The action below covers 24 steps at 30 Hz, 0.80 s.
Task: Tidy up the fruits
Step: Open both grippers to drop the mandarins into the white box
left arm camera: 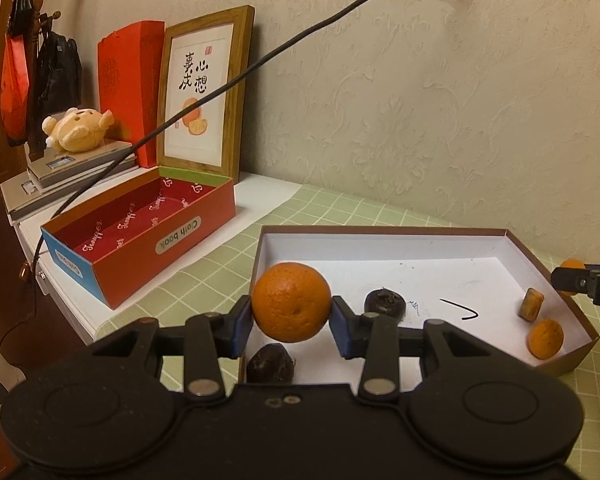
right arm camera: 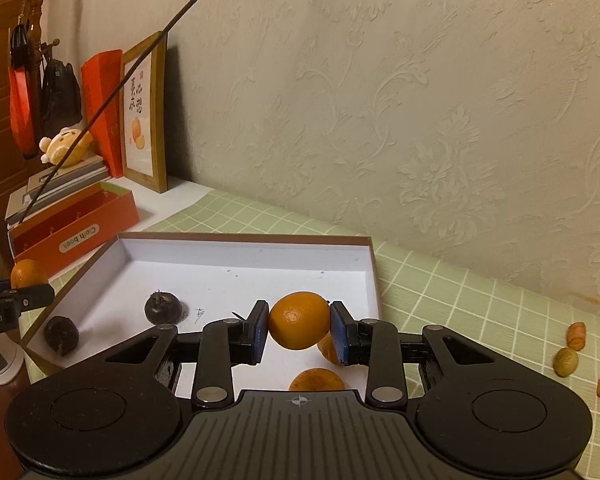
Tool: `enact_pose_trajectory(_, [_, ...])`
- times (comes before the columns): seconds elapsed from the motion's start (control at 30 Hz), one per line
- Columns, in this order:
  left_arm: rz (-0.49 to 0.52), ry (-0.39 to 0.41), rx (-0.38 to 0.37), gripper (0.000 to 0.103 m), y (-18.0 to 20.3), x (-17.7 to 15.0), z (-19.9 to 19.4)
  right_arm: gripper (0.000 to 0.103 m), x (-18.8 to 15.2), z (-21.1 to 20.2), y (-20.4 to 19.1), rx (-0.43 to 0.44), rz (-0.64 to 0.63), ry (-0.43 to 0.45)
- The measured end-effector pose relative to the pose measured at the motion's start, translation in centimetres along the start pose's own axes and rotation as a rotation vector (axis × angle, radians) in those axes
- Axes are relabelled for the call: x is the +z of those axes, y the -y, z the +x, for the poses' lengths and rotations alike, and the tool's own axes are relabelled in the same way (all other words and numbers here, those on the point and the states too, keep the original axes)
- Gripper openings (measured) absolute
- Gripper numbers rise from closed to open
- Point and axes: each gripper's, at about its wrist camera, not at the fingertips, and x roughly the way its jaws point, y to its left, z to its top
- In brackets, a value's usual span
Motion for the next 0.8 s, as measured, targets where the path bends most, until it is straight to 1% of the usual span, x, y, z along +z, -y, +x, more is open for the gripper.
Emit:
enact_pose_trajectory(0.23, [0.000, 0.003, -0.009, 0.031, 0.5, 0.2, 0.3, 0.033, 0.0, 0.2, -0.2, 0.006, -0.002, 0.001])
enact_pose_trajectory(0.33, [0.007, 0.007, -0.008, 0.034, 0.7, 0.1, 0.4, 0.033, -0.2, 0.4, -0.2, 0.009, -0.007, -0.006])
enact_pose_trajectory(0.4, [0.014, 0.017, -0.002, 0.051, 0.8, 0.1, 0.6, 0.035, -0.2, 0.7, -0.3, 0.017, -0.009, -0.011])
enact_pose_trajectory(0.43, [0.015, 0.023, 0.007, 0.079, 0.9, 0.0, 0.6, 0.062, -0.3, 1.0, -0.4, 0.015, -0.017, -0.021])
enact_pose_trajectory(0.47, [0.018, 0.038, 0.027, 0.092, 1.0, -0.1, 0.5, 0.080, -0.3, 1.2, -0.4, 0.006, -0.024, -0.020])
enact_pose_trajectory(0.5, [0.030, 0.054, 0.042, 0.092, 1.2, -0.1, 0.3, 0.095, -0.5, 0.9, -0.4, 0.004, -0.020, 0.010])
enact_pose_trajectory(0.53, [0.040, 0.059, 0.046, 0.093, 1.3, 0.0, 0.2, 0.096, -0.6, 0.6, -0.5, 0.004, -0.022, 0.040])
enact_pose_trajectory(0.57, [0.039, 0.060, 0.051, 0.097, 1.3, 0.0, 0.2, 0.097, -0.5, 0.5, -0.6, -0.010, -0.034, 0.048])
enact_pose_trajectory(0.6, [0.030, 0.061, 0.060, 0.097, 1.2, 0.0, 0.2, 0.099, -0.5, 0.5, -0.7, -0.022, -0.041, 0.055])
enact_pose_trajectory(0.67, [0.019, 0.060, 0.063, 0.097, 0.9, 0.1, 0.2, 0.100, -0.6, 0.3, -0.5, -0.017, -0.031, 0.074])
enact_pose_trajectory(0.73, [0.007, 0.060, 0.069, 0.097, 0.6, 0.2, 0.1, 0.102, -0.6, 0.3, -0.3, -0.033, -0.025, 0.076])
enact_pose_trajectory(0.8, [0.002, 0.059, 0.068, 0.097, 0.4, 0.2, 0.0, 0.102, -0.7, 0.4, 0.0, -0.028, -0.013, 0.070])
